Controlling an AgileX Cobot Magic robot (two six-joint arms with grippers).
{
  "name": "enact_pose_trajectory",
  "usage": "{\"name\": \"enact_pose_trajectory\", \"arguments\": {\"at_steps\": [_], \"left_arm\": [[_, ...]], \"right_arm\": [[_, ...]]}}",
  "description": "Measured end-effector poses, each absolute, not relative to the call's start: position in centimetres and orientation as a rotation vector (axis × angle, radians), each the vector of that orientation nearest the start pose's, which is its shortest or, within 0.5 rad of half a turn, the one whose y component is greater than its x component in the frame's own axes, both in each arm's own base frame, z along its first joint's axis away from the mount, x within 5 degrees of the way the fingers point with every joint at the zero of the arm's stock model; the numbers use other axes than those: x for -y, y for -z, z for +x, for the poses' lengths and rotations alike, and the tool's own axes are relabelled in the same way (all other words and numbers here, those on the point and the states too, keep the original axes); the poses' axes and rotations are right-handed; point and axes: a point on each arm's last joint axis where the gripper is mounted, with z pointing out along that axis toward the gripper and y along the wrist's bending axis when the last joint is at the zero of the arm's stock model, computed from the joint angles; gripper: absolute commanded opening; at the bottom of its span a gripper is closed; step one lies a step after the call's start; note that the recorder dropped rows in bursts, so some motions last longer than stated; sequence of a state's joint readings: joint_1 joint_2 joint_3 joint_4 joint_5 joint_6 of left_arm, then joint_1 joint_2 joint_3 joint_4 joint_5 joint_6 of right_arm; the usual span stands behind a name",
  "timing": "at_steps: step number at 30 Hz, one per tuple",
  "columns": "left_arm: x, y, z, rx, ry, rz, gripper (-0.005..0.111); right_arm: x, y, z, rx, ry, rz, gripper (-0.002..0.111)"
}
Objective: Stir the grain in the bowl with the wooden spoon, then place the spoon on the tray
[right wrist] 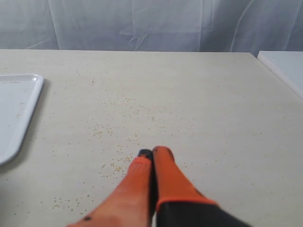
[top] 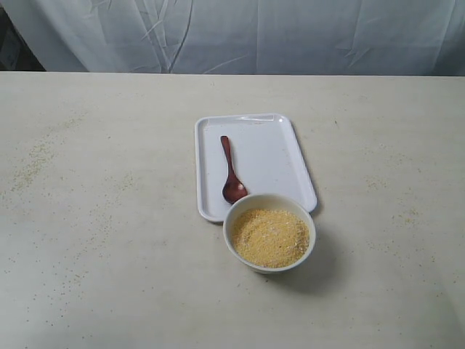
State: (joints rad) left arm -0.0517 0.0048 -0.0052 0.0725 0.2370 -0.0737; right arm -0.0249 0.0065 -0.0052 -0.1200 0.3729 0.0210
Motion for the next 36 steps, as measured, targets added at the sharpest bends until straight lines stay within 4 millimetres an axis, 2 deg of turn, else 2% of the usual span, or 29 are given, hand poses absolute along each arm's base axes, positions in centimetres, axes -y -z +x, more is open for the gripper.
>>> {"name": "enact_pose_trajectory", "arguments": {"at_steps": [36], "left_arm": [[0.15, -19.32, 5.56, -1.719, 0.023, 0.035, 0.000]], "right_arm": [[0.53, -18.13, 5.29, -1.857, 0.121, -0.031, 0.000]]}}
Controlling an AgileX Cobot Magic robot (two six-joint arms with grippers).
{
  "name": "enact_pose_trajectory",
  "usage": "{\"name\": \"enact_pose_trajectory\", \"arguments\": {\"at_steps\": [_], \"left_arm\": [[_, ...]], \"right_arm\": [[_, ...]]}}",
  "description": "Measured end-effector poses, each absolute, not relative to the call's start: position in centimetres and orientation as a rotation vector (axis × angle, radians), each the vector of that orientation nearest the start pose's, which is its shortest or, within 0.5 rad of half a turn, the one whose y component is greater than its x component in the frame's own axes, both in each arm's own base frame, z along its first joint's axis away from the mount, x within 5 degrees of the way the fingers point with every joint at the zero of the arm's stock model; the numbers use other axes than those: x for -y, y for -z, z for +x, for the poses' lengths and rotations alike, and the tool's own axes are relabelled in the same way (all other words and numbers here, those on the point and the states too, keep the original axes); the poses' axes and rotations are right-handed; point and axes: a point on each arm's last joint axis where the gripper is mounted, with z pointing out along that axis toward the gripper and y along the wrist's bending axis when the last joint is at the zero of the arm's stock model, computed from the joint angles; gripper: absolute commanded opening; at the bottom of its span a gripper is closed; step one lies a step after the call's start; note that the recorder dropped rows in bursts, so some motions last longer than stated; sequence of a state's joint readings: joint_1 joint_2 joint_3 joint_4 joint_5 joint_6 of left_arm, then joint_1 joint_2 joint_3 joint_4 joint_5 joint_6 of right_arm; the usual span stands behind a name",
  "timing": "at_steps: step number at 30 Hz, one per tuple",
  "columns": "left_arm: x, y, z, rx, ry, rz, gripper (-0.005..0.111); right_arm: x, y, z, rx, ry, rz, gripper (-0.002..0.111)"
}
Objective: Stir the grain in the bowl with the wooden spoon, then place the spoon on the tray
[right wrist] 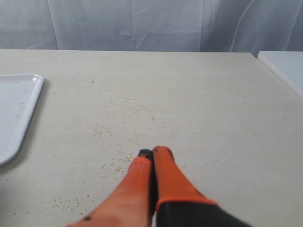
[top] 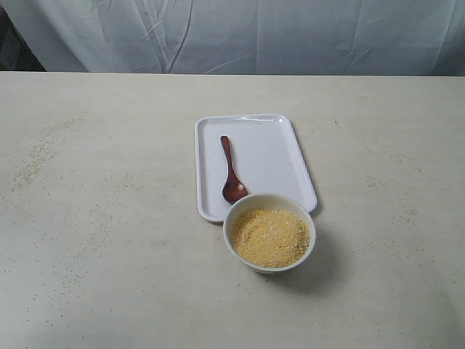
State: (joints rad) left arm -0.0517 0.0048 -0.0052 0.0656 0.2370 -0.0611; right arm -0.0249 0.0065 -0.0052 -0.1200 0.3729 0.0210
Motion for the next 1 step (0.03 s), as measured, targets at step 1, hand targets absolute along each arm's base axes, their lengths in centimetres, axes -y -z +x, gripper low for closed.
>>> {"name": "enact_pose_trajectory", "arguments": {"at_steps": [1], "left_arm": [[0.15, -19.32, 5.56, -1.719, 0.023, 0.035, 0.000]], "right_arm": [[0.53, -18.13, 5.29, -1.857, 0.121, -0.031, 0.000]]}}
